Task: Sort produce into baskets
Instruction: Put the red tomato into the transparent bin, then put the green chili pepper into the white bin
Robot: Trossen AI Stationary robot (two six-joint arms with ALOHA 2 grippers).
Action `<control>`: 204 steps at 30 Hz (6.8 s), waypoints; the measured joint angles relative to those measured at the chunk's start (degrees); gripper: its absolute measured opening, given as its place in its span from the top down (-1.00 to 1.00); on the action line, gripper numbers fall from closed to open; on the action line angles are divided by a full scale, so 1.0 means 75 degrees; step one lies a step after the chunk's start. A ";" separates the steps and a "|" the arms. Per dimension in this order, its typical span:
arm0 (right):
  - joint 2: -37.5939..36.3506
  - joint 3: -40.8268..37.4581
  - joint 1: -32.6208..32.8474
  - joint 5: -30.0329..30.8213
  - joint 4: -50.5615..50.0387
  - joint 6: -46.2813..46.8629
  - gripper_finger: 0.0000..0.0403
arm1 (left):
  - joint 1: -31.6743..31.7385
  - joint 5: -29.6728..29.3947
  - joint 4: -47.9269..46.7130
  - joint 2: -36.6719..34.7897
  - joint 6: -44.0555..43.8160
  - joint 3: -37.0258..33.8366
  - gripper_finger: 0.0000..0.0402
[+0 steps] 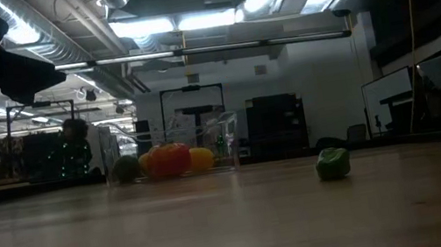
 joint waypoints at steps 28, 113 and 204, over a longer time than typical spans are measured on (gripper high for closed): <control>-0.0044 0.0185 -0.1458 0.1166 0.2854 -0.2118 -0.83 | 0.0001 0.0002 0.0000 0.0000 0.0674 0.0000 0.23; -0.0023 -0.0629 -0.5907 0.3456 0.9324 -0.8662 0.27 | -0.0001 0.0002 0.0000 0.0003 0.0609 0.0000 0.23; -0.1043 -0.2797 -0.3896 0.0346 0.5597 -0.7121 -0.46 | 0.0001 -0.0004 -0.0003 0.0041 0.0586 0.0000 0.23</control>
